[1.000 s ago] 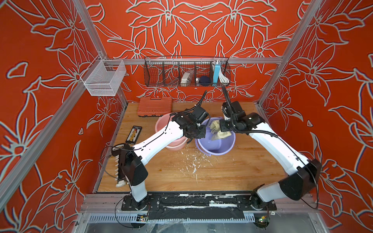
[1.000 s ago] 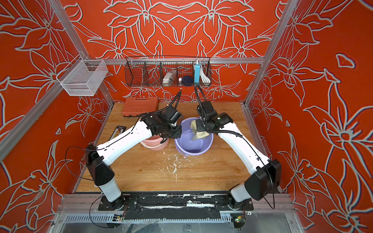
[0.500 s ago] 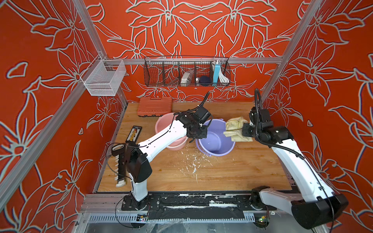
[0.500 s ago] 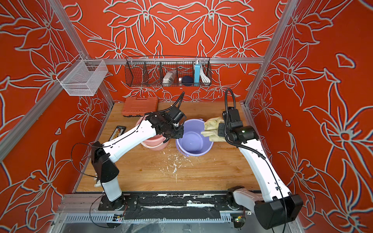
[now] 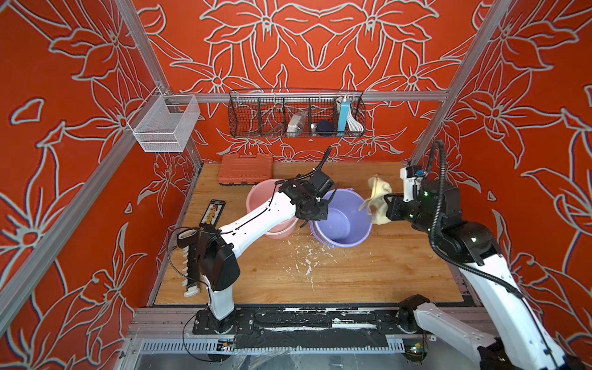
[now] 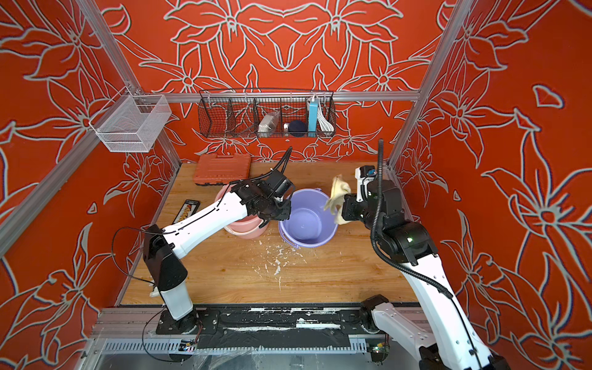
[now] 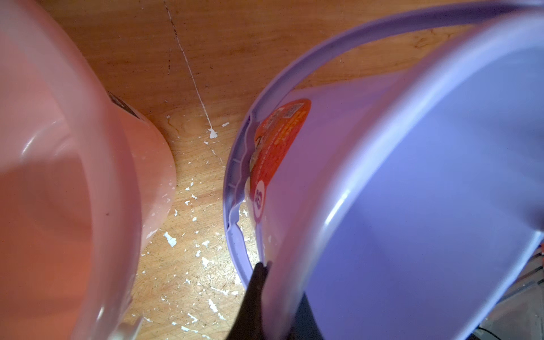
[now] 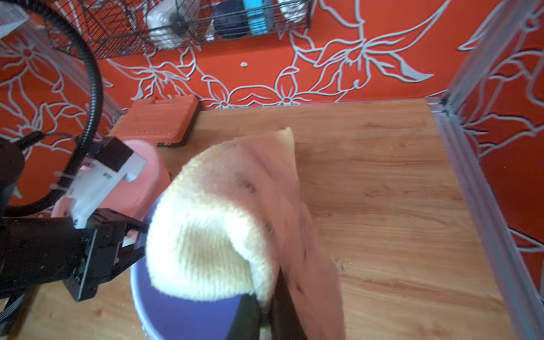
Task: Wipe the inside of the bucket with a cloth
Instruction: Wipe the dirt from the inside of the bucket.
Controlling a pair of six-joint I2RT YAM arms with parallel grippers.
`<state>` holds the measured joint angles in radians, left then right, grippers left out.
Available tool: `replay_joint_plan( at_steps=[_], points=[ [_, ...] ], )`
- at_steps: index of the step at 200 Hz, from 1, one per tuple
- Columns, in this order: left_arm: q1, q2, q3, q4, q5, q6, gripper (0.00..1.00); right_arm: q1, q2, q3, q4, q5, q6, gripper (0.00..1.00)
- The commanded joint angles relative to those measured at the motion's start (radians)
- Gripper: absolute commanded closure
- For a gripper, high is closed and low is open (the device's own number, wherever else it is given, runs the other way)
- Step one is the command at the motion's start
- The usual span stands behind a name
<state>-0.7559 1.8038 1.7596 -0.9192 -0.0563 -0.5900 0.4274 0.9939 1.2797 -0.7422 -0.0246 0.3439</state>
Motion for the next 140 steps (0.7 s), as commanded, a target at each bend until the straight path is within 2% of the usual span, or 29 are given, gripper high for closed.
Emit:
replay_joint_plan(
  at_steps=[1,57,85,140],
  points=[
    [0.006,-0.008,0.029,0.041,0.033,-0.017,1.0,0.052,0.082,-0.027,0.06,-0.024,-0.023,1.0],
    [0.01,-0.04,0.006,0.072,0.103,-0.043,1.0,0.087,0.268,-0.112,0.109,0.059,-0.064,1.0],
    [0.016,-0.022,0.033,0.059,0.153,-0.055,1.0,0.108,0.316,-0.15,0.12,0.101,-0.087,1.0],
    [0.018,0.024,0.125,-0.023,0.212,-0.067,1.0,0.138,0.457,-0.093,0.053,0.216,-0.143,1.0]
  ],
)
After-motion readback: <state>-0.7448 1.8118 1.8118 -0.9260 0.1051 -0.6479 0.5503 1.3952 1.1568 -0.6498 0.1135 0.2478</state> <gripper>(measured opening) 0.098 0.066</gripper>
